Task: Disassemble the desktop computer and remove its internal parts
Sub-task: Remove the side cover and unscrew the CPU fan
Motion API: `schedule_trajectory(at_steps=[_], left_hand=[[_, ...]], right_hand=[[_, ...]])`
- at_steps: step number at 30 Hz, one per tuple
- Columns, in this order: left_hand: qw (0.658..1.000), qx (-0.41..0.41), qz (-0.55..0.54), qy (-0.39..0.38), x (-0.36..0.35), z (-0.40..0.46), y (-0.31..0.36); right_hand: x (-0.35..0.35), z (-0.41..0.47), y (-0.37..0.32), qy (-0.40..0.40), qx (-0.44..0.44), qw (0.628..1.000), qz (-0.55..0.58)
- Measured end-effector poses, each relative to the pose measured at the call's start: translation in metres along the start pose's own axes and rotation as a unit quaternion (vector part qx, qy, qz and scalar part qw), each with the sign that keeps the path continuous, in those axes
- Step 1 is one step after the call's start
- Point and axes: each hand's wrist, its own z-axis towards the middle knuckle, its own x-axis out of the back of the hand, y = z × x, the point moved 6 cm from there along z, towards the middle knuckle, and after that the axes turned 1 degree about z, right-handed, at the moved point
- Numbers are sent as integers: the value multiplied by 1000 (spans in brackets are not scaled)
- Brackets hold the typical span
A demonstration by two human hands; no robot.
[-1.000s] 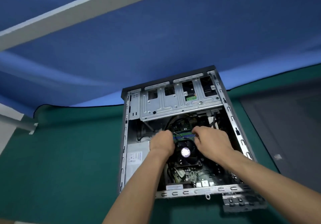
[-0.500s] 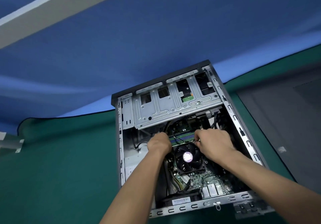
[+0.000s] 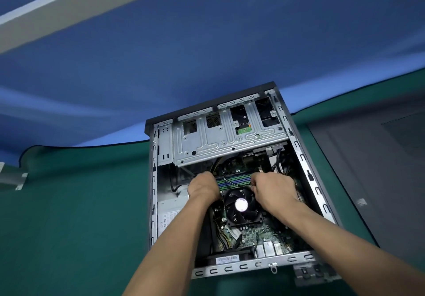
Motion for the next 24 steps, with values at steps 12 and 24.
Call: schedule_trajectory(at_steps=[12, 24], left_hand=[[970, -154, -102, 155, 18, -51, -12], [940, -165, -210, 211, 8, -70, -22]], right_hand=[[19, -26, -23, 33, 148, 988, 23], [-29, -26, -52, -106, 194, 969, -114]])
